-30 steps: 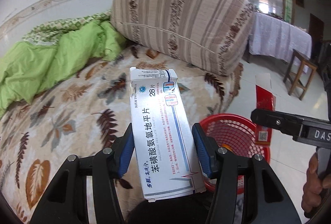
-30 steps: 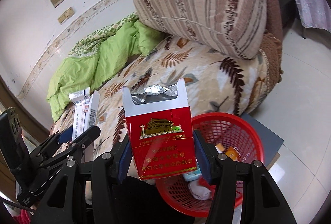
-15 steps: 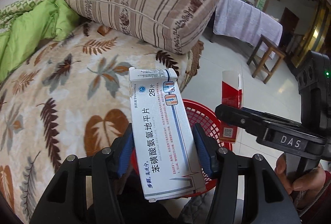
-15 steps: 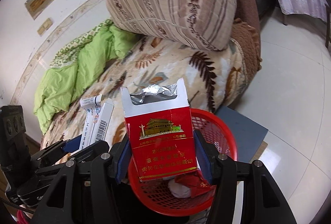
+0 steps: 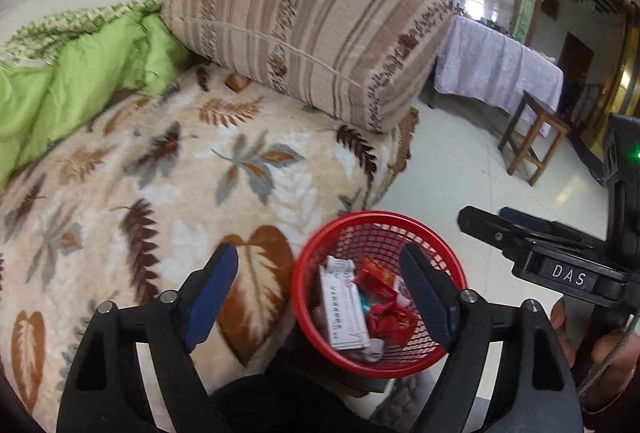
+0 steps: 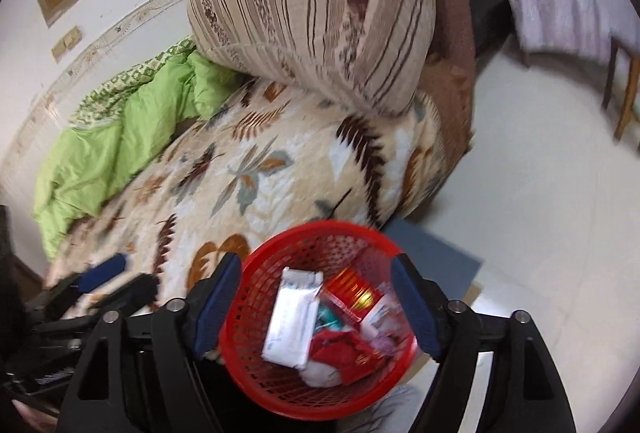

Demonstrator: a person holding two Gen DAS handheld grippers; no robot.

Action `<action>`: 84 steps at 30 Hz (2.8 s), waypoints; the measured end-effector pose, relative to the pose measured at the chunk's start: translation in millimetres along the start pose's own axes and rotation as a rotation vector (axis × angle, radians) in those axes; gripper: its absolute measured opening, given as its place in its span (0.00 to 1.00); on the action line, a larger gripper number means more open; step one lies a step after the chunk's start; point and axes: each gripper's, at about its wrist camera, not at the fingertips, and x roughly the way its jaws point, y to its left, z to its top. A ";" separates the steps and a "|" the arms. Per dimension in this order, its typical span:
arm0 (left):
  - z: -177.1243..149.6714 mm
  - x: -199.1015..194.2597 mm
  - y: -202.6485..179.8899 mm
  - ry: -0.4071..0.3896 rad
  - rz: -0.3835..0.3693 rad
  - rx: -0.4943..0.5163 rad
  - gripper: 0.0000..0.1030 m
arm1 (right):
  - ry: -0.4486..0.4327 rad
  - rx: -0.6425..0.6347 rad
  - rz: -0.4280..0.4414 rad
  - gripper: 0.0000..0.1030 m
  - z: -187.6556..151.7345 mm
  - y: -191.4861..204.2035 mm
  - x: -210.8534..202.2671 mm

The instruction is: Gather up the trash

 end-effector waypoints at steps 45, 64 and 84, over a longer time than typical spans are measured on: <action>-81.6 -95.5 82.0 -0.114 0.482 -0.027 1.00 | -0.095 -0.116 -0.403 0.98 -57.2 116.4 -33.3; -82.0 -85.3 88.5 -0.083 0.460 -0.039 1.00 | -0.065 -0.120 -0.404 0.98 -53.6 117.8 -19.2; -82.4 -86.7 89.6 -0.084 0.461 -0.040 1.00 | -0.058 -0.116 -0.405 0.98 -53.6 116.0 -16.3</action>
